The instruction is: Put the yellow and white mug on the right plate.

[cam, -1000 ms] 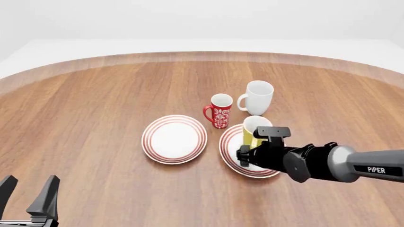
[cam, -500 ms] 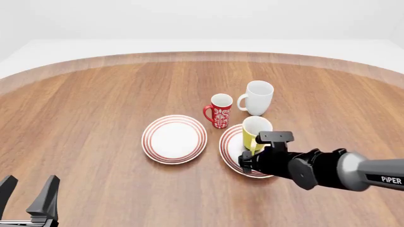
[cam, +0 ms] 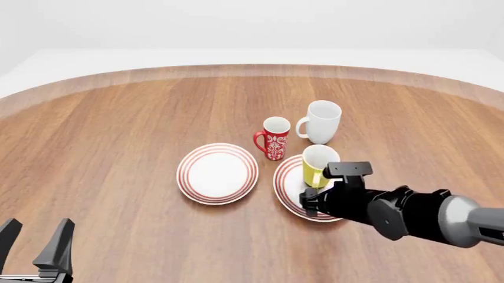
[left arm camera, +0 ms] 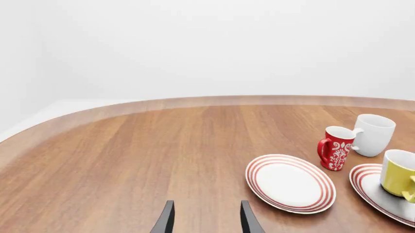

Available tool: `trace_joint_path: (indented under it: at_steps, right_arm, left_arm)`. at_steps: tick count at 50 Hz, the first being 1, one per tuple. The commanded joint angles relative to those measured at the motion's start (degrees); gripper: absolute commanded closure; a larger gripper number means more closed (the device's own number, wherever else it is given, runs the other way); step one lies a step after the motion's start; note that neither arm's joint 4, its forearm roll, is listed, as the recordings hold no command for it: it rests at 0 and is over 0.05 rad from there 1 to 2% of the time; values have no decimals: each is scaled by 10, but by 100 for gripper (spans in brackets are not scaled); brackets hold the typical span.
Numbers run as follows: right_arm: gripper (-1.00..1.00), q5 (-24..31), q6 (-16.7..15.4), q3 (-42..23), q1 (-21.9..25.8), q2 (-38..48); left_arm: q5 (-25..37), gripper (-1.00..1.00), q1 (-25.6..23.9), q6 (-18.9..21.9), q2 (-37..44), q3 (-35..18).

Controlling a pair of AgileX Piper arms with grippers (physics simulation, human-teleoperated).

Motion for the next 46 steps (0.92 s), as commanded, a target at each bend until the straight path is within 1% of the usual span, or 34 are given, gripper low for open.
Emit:
trace_joint_path:
  at_steps: [1,14,18,35,38,46]
  right_arm:
    - [-100,16,-3,8,2,-35]
    - [-100,47,-11,16,4,-93]
    - [-100,70,-15,13,5,-120]
    - [-100,92,-21,16,18,-184]
    - [-100,96,-28,15,13,-196]
    - [-100,111,-32,12,12,-228]
  left_arm:
    - [0,-100,0,0,0,0]
    - [0,-100,0,0,0,0]
    - [0,-100,0,0,0,0]
    - [0,-100,0,0,0,0]
    - [0,-100,0,0,0,0]
    - [0,-100,0,0,0,0]
